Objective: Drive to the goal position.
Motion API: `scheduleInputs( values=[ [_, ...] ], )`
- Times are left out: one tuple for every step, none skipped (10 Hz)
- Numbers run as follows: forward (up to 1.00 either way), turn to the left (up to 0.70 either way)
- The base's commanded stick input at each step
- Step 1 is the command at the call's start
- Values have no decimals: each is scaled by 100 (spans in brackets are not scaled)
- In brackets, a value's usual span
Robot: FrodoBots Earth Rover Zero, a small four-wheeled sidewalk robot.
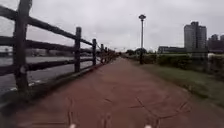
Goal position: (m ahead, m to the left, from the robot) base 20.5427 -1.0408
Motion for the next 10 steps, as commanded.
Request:
scheduleInputs(
  values=[
    [100,0],
    [100,0],
    [100,-6],
    [100,-40],
    [100,-40],
    [100,-40],
    [100,-40],
    [100,-40],
    [100,-40],
    [100,-40]
  ],
)
